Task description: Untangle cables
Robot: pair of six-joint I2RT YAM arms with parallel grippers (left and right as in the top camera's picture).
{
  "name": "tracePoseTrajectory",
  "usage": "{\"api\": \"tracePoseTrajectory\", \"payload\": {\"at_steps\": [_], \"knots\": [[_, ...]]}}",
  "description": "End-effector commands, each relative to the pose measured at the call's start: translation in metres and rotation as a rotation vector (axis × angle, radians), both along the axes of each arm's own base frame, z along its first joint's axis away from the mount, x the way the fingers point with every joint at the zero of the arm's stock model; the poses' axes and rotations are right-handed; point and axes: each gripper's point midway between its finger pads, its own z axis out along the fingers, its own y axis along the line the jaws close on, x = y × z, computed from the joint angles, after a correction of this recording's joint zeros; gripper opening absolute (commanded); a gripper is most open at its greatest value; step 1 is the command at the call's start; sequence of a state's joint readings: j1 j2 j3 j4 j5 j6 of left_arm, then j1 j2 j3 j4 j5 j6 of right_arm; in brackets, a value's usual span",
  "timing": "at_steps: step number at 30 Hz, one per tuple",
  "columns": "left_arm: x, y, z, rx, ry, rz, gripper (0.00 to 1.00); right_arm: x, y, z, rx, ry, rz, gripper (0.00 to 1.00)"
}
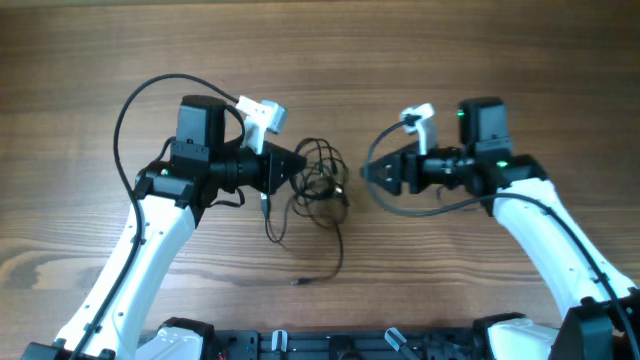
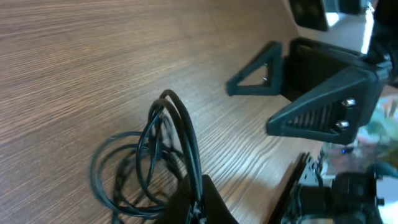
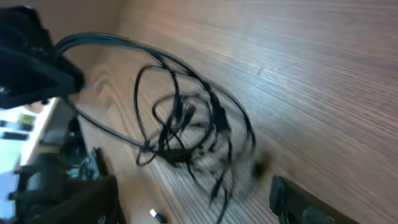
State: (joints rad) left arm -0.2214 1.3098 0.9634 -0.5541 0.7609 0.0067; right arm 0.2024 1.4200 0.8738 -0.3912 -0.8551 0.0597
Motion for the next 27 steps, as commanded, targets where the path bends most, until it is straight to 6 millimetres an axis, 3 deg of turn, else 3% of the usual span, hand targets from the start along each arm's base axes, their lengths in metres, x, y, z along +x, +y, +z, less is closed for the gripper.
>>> {"api": "tracePoseTrajectory", "payload": {"at_steps": [1, 2, 3, 7, 9, 12, 15, 17, 21, 23, 27], "knots": [[-0.004, -0.005, 0.005, -0.014, -0.06, -0.08, 0.27, 0.018, -0.002, -0.011, -0.081, 0.049, -0.143, 0.82], [-0.002, -0.002, 0.002, 0.008, -0.06, -0.06, 0.84, 0.021, -0.005, -0.017, -0.097, 0.071, -0.174, 0.84], [0.004, 0.004, -0.003, 0.044, -0.044, -0.006, 1.0, 0.024, -0.008, -0.023, -0.113, 0.094, -0.203, 0.85], [0.032, 0.045, -0.026, 0.192, 0.074, 0.35, 1.0, 0.024, -0.009, -0.04, -0.13, 0.154, -0.216, 0.86], [0.037, 0.056, -0.03, 0.208, 0.112, 0.46, 1.0, 0.021, -0.005, -0.04, -0.112, 0.168, -0.196, 0.82], [0.038, 0.064, -0.034, 0.225, 0.142, 0.531, 1.0, 0.005, 0.017, -0.029, -0.036, 0.173, -0.079, 0.75], [0.042, 0.1, -0.045, 0.29, 0.219, 0.808, 1.0, -0.015, 0.041, -0.027, -0.036, 0.129, 0.048, 0.66], [0.04, 0.117, -0.049, 0.305, 0.261, 0.955, 1.0, -0.032, 0.062, -0.029, -0.062, 0.097, 0.126, 0.67], [0.039, 0.116, -0.05, 0.281, 0.291, 0.984, 1.0, -0.026, 0.081, -0.042, -0.142, 0.157, -0.044, 0.62], [0.038, 0.117, -0.05, 0.284, 0.293, 0.984, 1.0, -0.028, 0.094, -0.043, -0.109, 0.207, -0.068, 0.56], [0.037, 0.117, -0.051, 0.286, 0.296, 0.985, 1.0, -0.037, 0.132, -0.063, -0.064, 0.281, -0.046, 0.56]]}}
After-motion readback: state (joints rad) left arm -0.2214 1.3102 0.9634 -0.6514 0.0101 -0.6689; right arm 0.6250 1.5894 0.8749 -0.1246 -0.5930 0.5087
